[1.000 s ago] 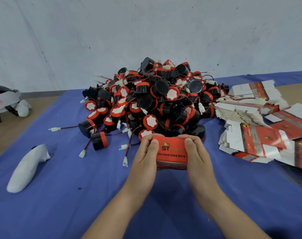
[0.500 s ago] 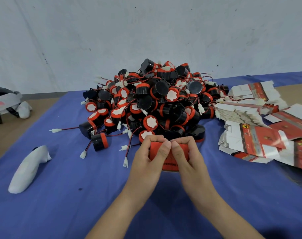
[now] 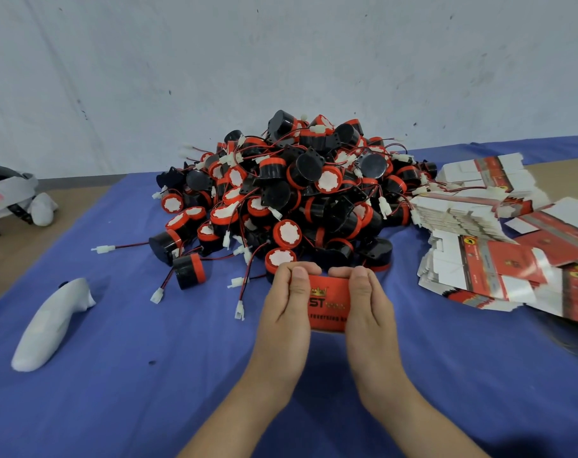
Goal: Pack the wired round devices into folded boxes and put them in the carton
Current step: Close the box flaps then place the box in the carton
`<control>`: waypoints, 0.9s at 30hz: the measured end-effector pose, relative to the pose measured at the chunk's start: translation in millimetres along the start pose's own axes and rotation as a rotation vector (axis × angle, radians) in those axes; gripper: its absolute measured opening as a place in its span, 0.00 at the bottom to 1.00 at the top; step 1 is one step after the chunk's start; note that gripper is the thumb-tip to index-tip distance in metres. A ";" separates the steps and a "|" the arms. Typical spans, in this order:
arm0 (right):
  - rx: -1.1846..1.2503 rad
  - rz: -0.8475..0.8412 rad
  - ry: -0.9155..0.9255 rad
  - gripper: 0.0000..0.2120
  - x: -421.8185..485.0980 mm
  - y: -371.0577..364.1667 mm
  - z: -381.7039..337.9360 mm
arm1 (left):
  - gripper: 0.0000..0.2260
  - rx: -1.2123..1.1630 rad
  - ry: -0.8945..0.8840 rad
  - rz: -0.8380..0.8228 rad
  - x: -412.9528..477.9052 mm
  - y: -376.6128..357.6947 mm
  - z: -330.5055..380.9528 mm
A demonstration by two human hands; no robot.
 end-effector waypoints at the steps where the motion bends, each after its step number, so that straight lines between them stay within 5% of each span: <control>1: -0.004 0.000 -0.001 0.18 0.0 0.5 -0.2 | 0.13 -0.017 0.008 0.009 0.7 0.4 0.1; 8: 0.009 -0.018 0.052 0.12 -2.8 6.5 -8.6 | 0.10 -0.040 0.076 -0.032 0.8 -0.6 -0.4; 13: -0.090 -0.070 0.133 0.14 -3.9 8.9 -16.1 | 0.10 -0.159 0.300 -0.060 0.3 -3.7 -8.8; 18: 0.046 -0.107 -0.057 0.15 2.2 9.6 -7.3 | 0.11 -0.171 0.173 -0.026 3.7 -9.4 1.3; 22: 0.027 -0.075 -0.043 0.07 1.0 11.4 -13.0 | 0.06 -0.034 0.048 -0.010 5.1 -19.4 5.2; 27: 0.030 0.022 -0.005 0.10 1.7 18.8 -18.1 | 0.07 -0.041 0.084 0.062 7.1 -31.7 -0.3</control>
Point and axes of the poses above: each hand's wrist, its own x-axis towards the middle knuckle, its own y-axis out of the back of the hand, z = x × y, the point moved 6 cm from there along x, towards the middle knuckle, and after that the axes turned 13 degrees about -y, right-handed, at the moved point
